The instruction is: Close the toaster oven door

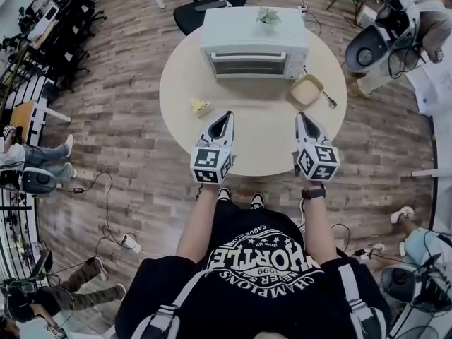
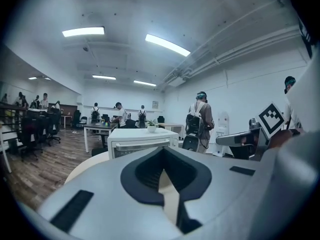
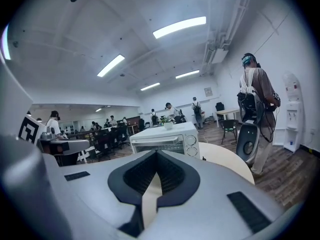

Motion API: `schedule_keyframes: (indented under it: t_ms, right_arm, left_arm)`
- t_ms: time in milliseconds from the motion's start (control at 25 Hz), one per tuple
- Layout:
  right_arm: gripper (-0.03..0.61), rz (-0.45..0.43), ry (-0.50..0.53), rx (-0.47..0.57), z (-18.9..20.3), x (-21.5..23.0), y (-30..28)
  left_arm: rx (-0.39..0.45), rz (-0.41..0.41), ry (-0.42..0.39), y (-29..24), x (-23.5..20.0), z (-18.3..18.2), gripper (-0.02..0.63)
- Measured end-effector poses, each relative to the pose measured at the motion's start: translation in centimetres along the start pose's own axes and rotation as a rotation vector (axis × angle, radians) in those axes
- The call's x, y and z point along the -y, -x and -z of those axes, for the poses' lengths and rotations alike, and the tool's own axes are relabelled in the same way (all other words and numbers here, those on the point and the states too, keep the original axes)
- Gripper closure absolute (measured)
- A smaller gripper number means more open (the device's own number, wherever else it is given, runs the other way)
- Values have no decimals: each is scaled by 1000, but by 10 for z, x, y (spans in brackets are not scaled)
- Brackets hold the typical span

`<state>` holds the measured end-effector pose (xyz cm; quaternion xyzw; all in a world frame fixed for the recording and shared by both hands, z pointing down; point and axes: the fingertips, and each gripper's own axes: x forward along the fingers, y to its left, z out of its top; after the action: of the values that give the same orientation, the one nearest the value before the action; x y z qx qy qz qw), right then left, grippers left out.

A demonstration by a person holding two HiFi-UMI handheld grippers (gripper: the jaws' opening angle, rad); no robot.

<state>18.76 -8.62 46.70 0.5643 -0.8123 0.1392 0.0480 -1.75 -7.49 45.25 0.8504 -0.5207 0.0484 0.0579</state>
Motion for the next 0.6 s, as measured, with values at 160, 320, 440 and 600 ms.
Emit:
schedule_keyframes:
  t_ms: [160,320,440,600]
  right_arm:
    - [558,-1,23,-2,-2,-19,-10]
    - [558,8,23,27,-4,-35,-11]
    - [558,-16,70,61,-10,-56,-14]
    - [558,-45,126,70,-10,-80,-13]
  left_arm:
    - [1,-4,-14,8,-20,-6,597]
    - [23,-15,29,22,-37,-9,597]
    - [57,-35,69,33,-56,-16,597]
    - [70,-35,37,40,-70,-17,597]
